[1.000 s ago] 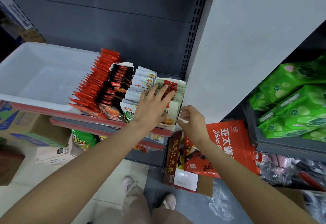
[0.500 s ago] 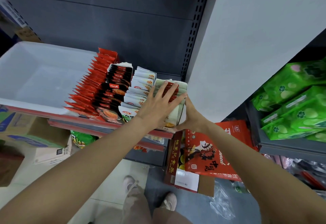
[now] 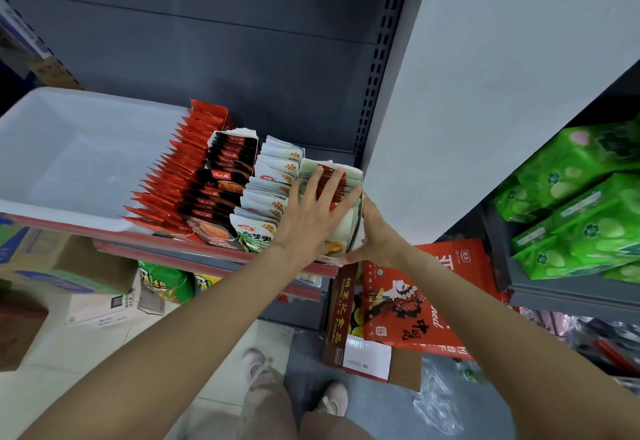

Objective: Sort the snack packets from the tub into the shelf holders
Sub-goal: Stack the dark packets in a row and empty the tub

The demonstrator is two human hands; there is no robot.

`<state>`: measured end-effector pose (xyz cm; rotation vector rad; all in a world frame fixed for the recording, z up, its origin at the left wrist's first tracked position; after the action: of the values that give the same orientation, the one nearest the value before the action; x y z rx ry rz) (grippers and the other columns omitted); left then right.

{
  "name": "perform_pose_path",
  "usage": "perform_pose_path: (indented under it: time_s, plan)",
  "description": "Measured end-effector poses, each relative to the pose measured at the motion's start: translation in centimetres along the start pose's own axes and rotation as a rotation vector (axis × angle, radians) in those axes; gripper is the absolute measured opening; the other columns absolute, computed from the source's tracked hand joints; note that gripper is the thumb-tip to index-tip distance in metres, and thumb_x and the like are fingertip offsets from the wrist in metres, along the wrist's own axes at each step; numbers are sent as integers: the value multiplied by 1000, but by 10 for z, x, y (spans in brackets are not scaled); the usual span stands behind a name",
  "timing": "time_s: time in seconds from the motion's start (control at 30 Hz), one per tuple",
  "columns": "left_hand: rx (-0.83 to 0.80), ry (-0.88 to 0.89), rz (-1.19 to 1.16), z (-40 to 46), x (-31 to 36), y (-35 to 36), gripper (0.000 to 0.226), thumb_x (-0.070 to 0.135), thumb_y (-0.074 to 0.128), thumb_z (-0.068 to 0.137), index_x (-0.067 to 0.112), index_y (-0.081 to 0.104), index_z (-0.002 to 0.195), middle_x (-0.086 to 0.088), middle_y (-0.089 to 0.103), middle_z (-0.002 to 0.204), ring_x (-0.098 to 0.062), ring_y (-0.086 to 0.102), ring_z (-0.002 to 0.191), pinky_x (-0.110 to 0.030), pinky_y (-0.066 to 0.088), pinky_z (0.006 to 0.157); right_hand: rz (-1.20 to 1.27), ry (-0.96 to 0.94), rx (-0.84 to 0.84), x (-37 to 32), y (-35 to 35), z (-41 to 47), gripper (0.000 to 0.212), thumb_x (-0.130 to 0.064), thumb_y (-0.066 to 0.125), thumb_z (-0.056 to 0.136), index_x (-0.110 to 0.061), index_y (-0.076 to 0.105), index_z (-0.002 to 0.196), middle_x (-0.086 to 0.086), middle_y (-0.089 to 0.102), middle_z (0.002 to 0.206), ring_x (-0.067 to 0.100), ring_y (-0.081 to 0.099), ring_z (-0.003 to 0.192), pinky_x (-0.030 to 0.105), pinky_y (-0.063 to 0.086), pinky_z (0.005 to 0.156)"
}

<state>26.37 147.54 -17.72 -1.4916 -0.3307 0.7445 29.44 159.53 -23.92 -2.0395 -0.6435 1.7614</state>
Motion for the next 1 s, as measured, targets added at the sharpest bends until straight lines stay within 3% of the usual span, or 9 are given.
perform_pose_path:
  time_s: [0.13,0.2,0.3,0.53,0.73,0.9,1.0]
  plan:
    - [67,238,97,-2,6,-2,103,51,75,68,28,12,146,-18,9,155,-33,7,145,-54,4,114,-17,22,-8,7,4,4,130,-29,90,50,-19,7,148,-1,23,147,16,24,138,41,32,112]
    - [97,343,108,-2,9,0,87,46,75,70,23,28,139,-12,24,152,-29,19,142,-48,14,115,-30,35,-24,10,5,4,131,-26,90,53,-17,1,149,-1,19,149,14,21,139,38,29,114]
    - [125,365,49,0,10,-6,65,35,82,62,22,50,117,-7,47,137,-27,41,130,-44,39,101,-42,11,-22,12,6,4,131,-23,90,54,-12,-1,149,0,21,147,12,21,137,34,27,115]
    - [89,323,19,8,15,-7,44,22,77,64,28,52,100,-9,40,134,-28,34,128,-50,39,90,-2,-31,-2,14,5,4,127,-22,90,55,-12,5,148,0,25,145,13,24,135,30,28,113]
    - [150,218,-1,-1,6,-8,47,26,78,62,29,53,102,-5,41,128,-28,37,114,-46,44,73,6,-49,20,11,3,3,122,-16,90,54,-16,12,148,1,28,146,15,28,135,31,29,113]
    - [109,216,6,-1,9,-6,50,25,82,57,31,56,99,-4,49,123,-29,46,108,-43,43,69,2,-41,31,12,5,4,127,-29,90,49,-18,10,149,-1,31,145,15,30,135,41,33,112]
    - [52,267,53,2,12,-1,51,30,79,65,35,49,106,-4,33,130,-28,35,116,-42,40,75,-3,-33,32,12,6,5,127,-27,90,49,-19,10,148,-3,31,144,14,30,135,40,32,112]
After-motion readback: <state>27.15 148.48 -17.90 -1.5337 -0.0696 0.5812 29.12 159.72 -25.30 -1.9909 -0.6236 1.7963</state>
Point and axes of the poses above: each hand's wrist, its own z-axis towards the middle knuckle, its own y-axis out of the palm, x = y × z, the point moved 5 cm from there along z, towards the middle knuckle
